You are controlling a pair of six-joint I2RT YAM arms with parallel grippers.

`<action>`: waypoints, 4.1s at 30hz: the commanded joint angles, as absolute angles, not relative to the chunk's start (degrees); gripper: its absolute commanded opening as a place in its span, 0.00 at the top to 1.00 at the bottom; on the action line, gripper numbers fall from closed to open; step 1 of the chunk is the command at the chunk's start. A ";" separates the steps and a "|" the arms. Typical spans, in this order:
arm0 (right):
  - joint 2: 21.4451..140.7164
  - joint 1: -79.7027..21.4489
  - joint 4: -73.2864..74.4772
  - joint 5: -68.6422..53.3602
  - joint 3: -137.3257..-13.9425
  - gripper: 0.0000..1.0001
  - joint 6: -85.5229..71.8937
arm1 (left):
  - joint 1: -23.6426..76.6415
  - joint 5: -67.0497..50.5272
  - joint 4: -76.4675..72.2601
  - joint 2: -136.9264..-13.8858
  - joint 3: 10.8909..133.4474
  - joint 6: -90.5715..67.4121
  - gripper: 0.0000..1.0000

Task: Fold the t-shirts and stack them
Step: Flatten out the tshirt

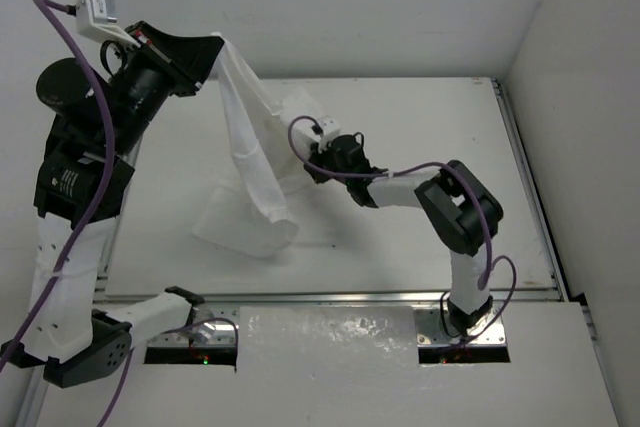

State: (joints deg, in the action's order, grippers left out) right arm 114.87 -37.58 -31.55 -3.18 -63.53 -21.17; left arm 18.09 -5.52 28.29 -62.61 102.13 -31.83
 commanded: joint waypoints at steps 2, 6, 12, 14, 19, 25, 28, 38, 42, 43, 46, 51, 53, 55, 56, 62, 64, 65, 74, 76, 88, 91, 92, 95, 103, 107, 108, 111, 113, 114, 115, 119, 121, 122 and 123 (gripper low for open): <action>104.61 -36.57 -34.02 2.46 -50.31 1.00 -17.59 | 18.28 2.28 28.74 -63.54 106.96 -26.99 1.00; 88.65 -33.07 -26.24 -0.51 -42.72 1.00 -13.54 | 13.75 3.72 29.62 -69.06 109.68 -24.96 1.00; 68.69 -25.05 -4.17 -3.79 -46.48 1.00 -9.51 | 8.00 -3.43 26.55 -72.87 110.05 -25.93 1.00; 65.40 -24.70 0.59 -1.86 -49.73 1.00 -8.36 | 8.00 -3.42 24.88 -71.72 109.51 -26.19 1.00; 59.43 -24.61 11.59 2.98 -61.15 1.00 -6.77 | 7.91 -9.66 21.37 -71.11 110.22 -26.89 1.00; 56.26 -24.52 18.62 8.51 -69.42 1.00 -6.33 | 7.91 -10.99 13.28 -63.29 102.75 -27.16 1.00; 54.15 -24.52 22.14 9.93 -73.28 1.00 -6.85 | 7.91 -7.92 13.01 -58.90 101.25 -27.07 1.00; 65.99 -24.43 25.85 17.48 -88.68 1.00 1.04 | 7.91 -7.89 26.62 -74.66 122.05 -28.90 1.00; 75.30 -20.14 26.37 11.63 -96.12 1.00 1.15 | 6.86 -12.82 30.23 -85.50 129.36 -31.11 1.00; 80.02 -18.21 26.98 9.95 -98.33 1.00 0.62 | 5.81 -14.75 29.80 -88.65 129.90 -31.46 1.00; 89.51 -14.87 30.14 4.58 -107.55 1.00 -1.39 | 2.39 -20.00 25.34 -94.45 130.17 -34.70 1.00; 104.12 -10.03 33.92 -0.96 -129.42 1.00 -2.64 | -3.16 -31.10 10.23 -105.01 133.84 -40.77 1.00; 110.81 -9.23 34.81 -2.28 -138.46 1.00 -1.59 | -3.86 -33.47 9.76 -113.53 145.59 -41.74 1.00; 112.84 -7.91 30.88 -4.38 -139.48 1.00 -1.23 | -5.97 -37.59 1.18 -118.63 150.02 -47.07 1.00; 112.50 -7.56 28.59 -4.92 -136.96 1.00 -0.45 | -6.93 -38.84 -4.51 -118.65 148.29 -49.11 1.00; 112.24 -4.58 20.58 -7.72 -136.33 1.00 -0.79 | -9.05 -39.72 -17.39 -116.73 146.70 -46.76 1.00; 109.96 -4.31 16.73 -7.56 -133.08 1.00 -0.62 | -9.05 -40.17 -22.83 -113.74 143.45 -46.23 1.00; 109.17 -4.22 16.44 -7.38 -131.50 1.00 -0.62 | -8.97 -40.17 -23.37 -113.21 143.35 -45.80 1.00; 87.91 -4.31 7.29 -15.45 -88.58 1.00 -4.74 | -1.08 -38.44 -23.93 -79.32 93.66 -24.66 1.00; 83.52 -4.40 6.77 -20.88 -80.64 1.00 -5.79 | 2.02 -36.64 -16.46 -71.91 83.26 -22.05 1.00; 61.37 -5.63 8.70 -33.93 -33.28 0.38 -21.43 | 10.62 -13.26 8.69 -44.23 39.94 -44.21 0.71; 51.62 -5.71 10.89 -29.44 -27.34 0.21 -23.20 | 11.69 -21.34 12.03 -35.09 29.38 -43.59 0.15; 48.29 -5.63 13.77 -24.05 -28.38 0.05 -24.07 | 11.86 -25.45 12.30 -30.11 25.70 -44.72 0.11; 50.60 -5.63 17.83 -14.63 -31.80 0.01 -25.75 | 12.48 -21.39 15.89 -23.32 25.92 -46.05 0.09; 79.86 -6.06 13.36 -9.05 -47.27 0.01 -26.28 | 12.57 -0.98 10.90 -49.05 36.70 -47.55 0.16; 91.83 -7.47 17.06 -3.08 -52.74 0.08 -26.54 | 12.74 3.22 14.31 -71.06 48.76 -45.87 0.10; 92.80 -8.78 16.35 -3.25 -51.17 0.08 -27.24 | 12.57 5.34 16.15 -74.50 50.87 -46.05 0.09; 93.08 -13.86 15.47 -0.72 -48.70 0.10 -27.77 | 12.66 10.02 22.06 -83.83 54.59 -48.25 0.09; 93.34 -17.03 13.98 1.66 -47.29 0.10 -27.16 | 13.18 10.71 19.97 -83.76 51.26 -48.69 0.09; 93.95 -17.05 14.06 1.32 -47.46 0.10 -27.25 | 13.18 11.07 17.69 -83.41 49.41 -48.95 0.10; 95.78 -17.05 15.11 1.41 -48.07 0.10 -27.68 | 13.18 11.42 16.71 -83.58 46.61 -48.96 0.11; 98.52 -17.05 15.82 1.23 -47.55 0.10 -29.88 | 13.18 7.65 13.10 -87.79 43.77 -47.46 0.30; 99.05 -17.05 14.95 0.18 -46.15 0.10 -31.11 | 13.36 5.98 12.31 -89.21 42.80 -47.20 0.49; 99.05 -16.96 14.16 -0.61 -44.05 0.10 -32.07 | 13.36 5.54 11.61 -89.03 40.80 -47.28 0.62; 99.14 -16.88 13.37 -1.57 -42.90 0.10 -32.69 | 13.36 5.36 10.99 -88.34 39.82 -47.29 0.79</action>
State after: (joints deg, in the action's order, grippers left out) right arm 95.72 -17.30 14.81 0.60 -47.53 -29.17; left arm 12.75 7.05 14.79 -88.97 42.22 -48.18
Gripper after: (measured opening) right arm 0.904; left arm 0.300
